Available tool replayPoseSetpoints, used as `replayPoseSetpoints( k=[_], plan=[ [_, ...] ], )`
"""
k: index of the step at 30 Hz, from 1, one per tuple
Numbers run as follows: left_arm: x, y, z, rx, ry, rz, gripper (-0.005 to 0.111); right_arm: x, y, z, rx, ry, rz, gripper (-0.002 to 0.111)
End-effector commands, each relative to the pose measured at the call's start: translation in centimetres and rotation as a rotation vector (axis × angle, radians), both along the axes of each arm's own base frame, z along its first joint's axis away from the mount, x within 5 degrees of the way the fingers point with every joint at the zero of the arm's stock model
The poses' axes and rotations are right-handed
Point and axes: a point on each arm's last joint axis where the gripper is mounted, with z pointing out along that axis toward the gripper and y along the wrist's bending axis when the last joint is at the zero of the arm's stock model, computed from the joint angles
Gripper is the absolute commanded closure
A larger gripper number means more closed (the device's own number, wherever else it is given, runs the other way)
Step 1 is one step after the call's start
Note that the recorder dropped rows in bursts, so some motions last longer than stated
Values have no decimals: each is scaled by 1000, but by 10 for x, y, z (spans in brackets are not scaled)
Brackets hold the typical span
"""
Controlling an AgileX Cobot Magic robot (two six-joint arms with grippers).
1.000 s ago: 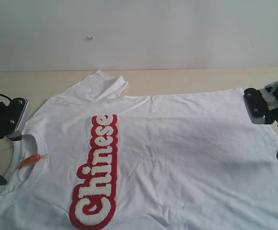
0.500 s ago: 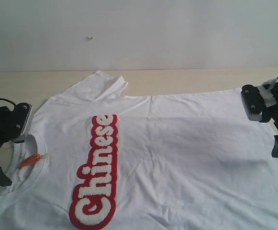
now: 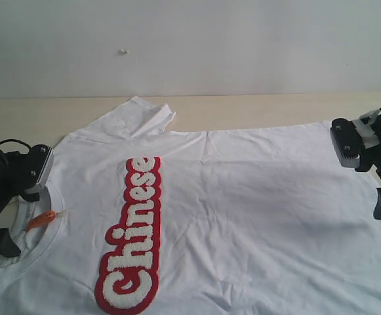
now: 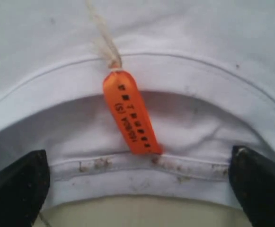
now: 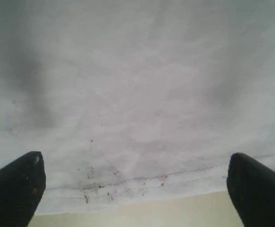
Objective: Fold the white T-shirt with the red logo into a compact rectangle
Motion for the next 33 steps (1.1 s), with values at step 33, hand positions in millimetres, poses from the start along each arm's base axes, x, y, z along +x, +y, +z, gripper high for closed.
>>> replayPoseSetpoints(
  k=[33],
  plan=[
    [-1,1,-18,12,110,5,2,14,-21,4,18,-33,-36,3]
  ],
)
